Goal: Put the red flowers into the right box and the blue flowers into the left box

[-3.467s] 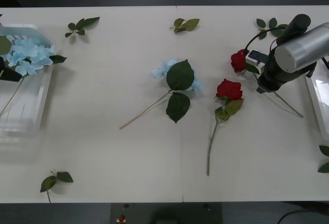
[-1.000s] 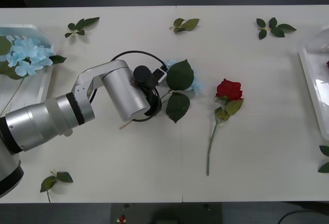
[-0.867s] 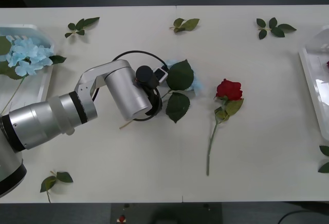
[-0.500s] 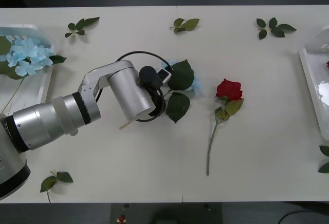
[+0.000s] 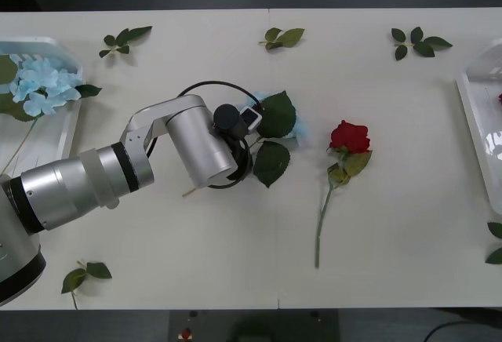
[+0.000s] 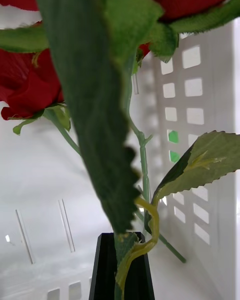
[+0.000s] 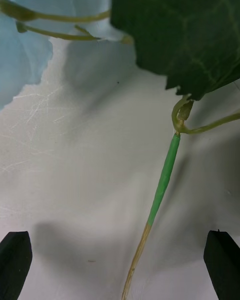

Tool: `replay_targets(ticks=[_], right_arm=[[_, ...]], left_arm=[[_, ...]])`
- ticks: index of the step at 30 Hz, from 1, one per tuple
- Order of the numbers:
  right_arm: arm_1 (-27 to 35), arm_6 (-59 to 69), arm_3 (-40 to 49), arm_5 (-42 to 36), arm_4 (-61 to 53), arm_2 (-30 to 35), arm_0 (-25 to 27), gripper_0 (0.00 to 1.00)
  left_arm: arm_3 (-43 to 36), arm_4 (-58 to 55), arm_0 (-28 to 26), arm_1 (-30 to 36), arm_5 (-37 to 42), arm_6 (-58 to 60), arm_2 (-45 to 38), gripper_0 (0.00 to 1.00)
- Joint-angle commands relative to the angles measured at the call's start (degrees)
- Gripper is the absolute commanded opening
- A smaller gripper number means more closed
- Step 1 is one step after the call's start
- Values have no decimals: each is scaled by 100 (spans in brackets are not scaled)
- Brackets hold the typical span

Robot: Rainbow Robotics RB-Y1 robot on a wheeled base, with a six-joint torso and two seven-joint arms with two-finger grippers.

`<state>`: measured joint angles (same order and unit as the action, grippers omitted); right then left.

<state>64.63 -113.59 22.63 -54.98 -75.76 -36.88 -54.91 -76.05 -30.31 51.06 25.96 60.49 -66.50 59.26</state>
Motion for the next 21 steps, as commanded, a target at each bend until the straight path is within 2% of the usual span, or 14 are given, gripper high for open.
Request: replay_targets(ticks=[1,2,4,6,7,8,9,11,14,16,21], right_arm=[[14,91,-30,101,167,32,-3,0],[5,100,-56,128,193,23,-11,0],[-12,118,-74,172,211,23,-3,0],[-12,109,-83,224,246,32,-11,0],[-12,118,-83,242,255,32,-3,0],[-3,100,-83,295,290,23,-3,0],[-12,91,-83,312,307,32,-3,3],[-12,74,-83,347,351,32,-3,18],[-12,48,-92,365,422,23,-3,50],[-12,30,-92,382,466,23,-3,61],[-12,-5,-92,391,536,32,-3,73]], left_arm=[[-41,8,238,-56,85,-135,33,99],[-41,8,238,-65,103,-126,33,96],[-41,8,238,-65,121,-126,33,81],[-41,8,238,-74,121,-126,33,57],[-33,-1,238,-74,121,-126,33,52],[-41,8,238,-74,138,-126,42,36],[-33,-1,238,-83,156,-126,42,24],[-41,-1,238,-83,182,-126,42,1],[-41,-1,238,-83,191,-117,33,0],[-41,-1,238,-83,191,-126,33,0],[-68,34,291,-83,191,-135,33,0]])
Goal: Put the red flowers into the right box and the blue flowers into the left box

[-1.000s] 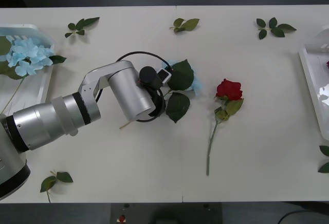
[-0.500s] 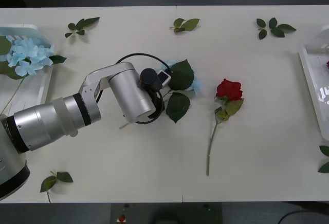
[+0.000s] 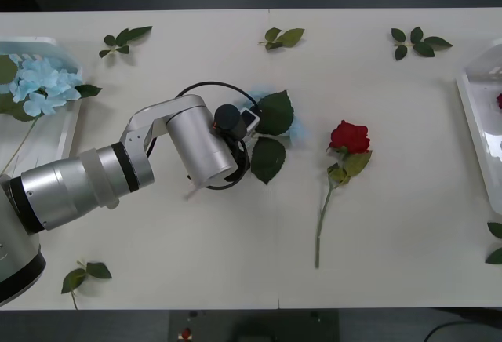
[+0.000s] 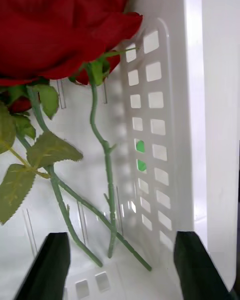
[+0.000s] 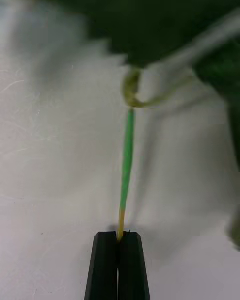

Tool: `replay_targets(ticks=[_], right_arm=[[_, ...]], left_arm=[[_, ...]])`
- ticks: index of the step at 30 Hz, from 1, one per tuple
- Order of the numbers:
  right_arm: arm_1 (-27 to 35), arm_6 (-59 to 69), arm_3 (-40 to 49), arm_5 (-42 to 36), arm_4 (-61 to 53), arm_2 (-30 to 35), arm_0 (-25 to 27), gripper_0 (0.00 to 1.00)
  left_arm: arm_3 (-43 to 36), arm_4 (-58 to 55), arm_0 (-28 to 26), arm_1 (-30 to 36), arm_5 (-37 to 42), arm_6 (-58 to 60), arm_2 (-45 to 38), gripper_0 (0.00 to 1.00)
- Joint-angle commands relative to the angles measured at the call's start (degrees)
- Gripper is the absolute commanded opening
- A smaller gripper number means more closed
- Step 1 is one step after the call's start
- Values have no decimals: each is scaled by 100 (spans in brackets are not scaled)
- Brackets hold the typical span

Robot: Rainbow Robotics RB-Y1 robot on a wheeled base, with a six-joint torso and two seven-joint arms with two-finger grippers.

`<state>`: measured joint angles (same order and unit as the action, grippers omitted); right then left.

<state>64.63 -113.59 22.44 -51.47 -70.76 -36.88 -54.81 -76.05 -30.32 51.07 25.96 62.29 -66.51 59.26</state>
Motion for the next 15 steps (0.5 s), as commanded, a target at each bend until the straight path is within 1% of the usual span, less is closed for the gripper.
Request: replay_targets(ticks=[1,4,9,12,15], right_arm=[[-12,-14,-47,31,28,32,-21,75],[-12,39,94,-153,-95,58,-12,80],[-3,188,375,-724,-640,155,-12,85],[6,548,718,-1182,-1071,181,-12,90],[6,935,1201,-1472,-1370,120,-12,93]], left_arm=[[-94,52,298,-74,11,-126,7,0],[-244,114,281,-12,11,-126,-134,0],[-850,175,175,322,11,-126,-353,0],[-1369,219,-71,603,11,-135,-635,0],[-1914,272,-387,876,11,-152,-977,0]])
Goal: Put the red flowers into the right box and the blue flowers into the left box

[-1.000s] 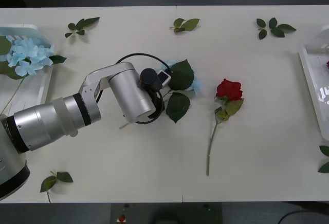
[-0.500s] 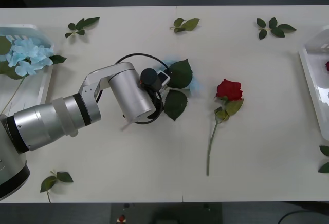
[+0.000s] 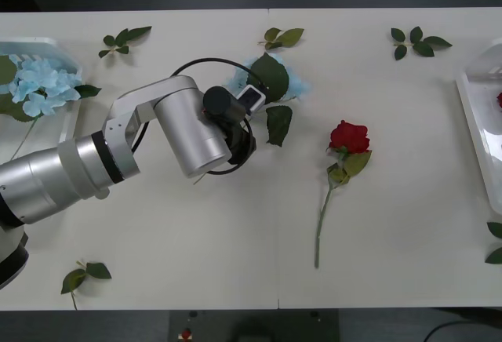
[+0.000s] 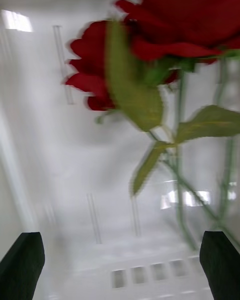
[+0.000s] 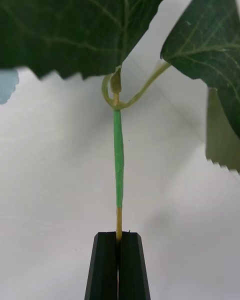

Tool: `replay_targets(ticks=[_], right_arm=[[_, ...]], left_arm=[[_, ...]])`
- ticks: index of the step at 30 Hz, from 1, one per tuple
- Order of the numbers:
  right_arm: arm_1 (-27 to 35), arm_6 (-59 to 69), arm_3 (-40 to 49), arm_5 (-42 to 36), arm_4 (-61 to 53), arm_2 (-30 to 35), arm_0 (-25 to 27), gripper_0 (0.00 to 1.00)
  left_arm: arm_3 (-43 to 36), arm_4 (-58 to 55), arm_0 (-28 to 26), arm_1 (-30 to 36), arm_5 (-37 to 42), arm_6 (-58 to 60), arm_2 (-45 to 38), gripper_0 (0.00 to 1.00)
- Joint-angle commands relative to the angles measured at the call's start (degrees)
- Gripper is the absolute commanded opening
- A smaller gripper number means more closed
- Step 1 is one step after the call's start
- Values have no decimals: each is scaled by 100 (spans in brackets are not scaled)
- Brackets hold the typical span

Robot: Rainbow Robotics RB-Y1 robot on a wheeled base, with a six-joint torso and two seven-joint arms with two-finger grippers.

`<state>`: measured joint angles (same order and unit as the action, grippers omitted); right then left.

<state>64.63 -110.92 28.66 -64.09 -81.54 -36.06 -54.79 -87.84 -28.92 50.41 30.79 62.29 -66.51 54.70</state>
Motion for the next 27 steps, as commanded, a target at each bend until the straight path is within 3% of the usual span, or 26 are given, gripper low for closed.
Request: replay_targets(ticks=[1,7,15,27], right_arm=[[6,835,852,-305,-310,20,-14,94],[94,1767,2152,-657,-521,2,144,96],[480,3129,4279,-314,-758,11,786,97],[568,5423,6125,134,-653,11,1331,97]], left_arm=[[-990,141,-497,516,11,-170,-733,0],[-2097,150,-1350,1070,125,-258,-1735,0],[-3354,-44,-2483,1360,1197,-732,-3659,0],[-3266,-1222,-3195,1280,2129,-1928,-6314,0]])
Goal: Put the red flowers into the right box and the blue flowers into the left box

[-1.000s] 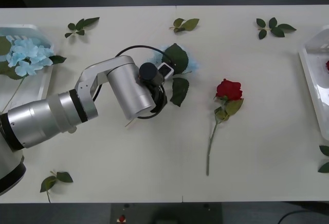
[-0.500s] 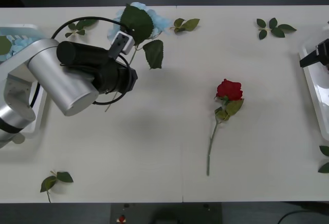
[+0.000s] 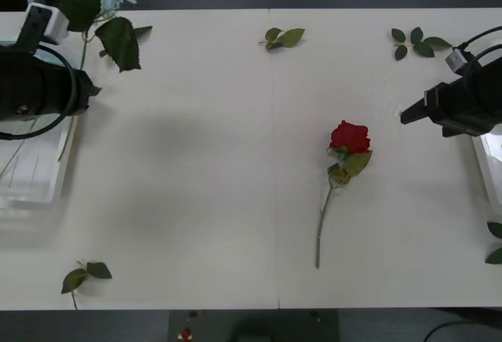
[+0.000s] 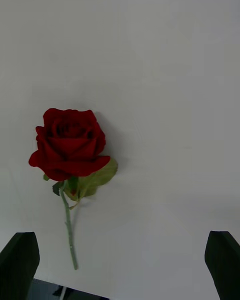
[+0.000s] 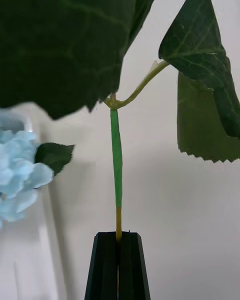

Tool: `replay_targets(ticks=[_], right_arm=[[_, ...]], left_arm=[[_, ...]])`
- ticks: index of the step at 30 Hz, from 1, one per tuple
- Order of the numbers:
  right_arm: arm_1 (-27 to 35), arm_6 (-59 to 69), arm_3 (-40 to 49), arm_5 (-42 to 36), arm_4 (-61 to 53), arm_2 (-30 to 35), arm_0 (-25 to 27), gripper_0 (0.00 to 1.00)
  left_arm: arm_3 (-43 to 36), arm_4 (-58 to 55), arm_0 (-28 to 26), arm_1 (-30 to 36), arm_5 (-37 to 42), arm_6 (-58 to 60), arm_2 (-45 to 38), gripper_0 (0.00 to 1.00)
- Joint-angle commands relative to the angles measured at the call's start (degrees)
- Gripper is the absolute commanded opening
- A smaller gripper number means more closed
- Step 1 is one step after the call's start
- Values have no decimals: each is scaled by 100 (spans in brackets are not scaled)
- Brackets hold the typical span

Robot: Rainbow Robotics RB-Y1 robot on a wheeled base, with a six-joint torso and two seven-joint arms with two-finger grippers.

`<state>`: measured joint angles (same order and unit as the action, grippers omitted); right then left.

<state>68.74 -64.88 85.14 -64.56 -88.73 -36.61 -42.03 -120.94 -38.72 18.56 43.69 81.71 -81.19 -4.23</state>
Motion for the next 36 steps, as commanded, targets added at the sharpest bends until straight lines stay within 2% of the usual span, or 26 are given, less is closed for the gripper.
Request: replay_targets(ticks=[1,9,16,24,31,36], right_arm=[[158,1135,662,269,101,66,125,97],[-9,2849,1787,585,1068,57,635,97],[-502,3710,2147,532,2017,57,837,97],[-1249,3754,2226,-92,3221,13,916,97],[-1468,3763,2253,-109,3977,-365,908,97],[-1679,3816,2147,-100,4408,-611,916,97]], left_arm=[[176,-373,-19,-10,258,-555,-632,0],[1406,-1173,-2,-10,275,-1645,-1862,0],[2259,-1490,69,78,240,-2542,-2460,0],[3366,-1964,77,649,91,-3034,-2478,0],[3920,-2061,121,1036,-331,-3139,-2267,0],[4289,-1683,209,1071,-762,-3183,-1933,0]])
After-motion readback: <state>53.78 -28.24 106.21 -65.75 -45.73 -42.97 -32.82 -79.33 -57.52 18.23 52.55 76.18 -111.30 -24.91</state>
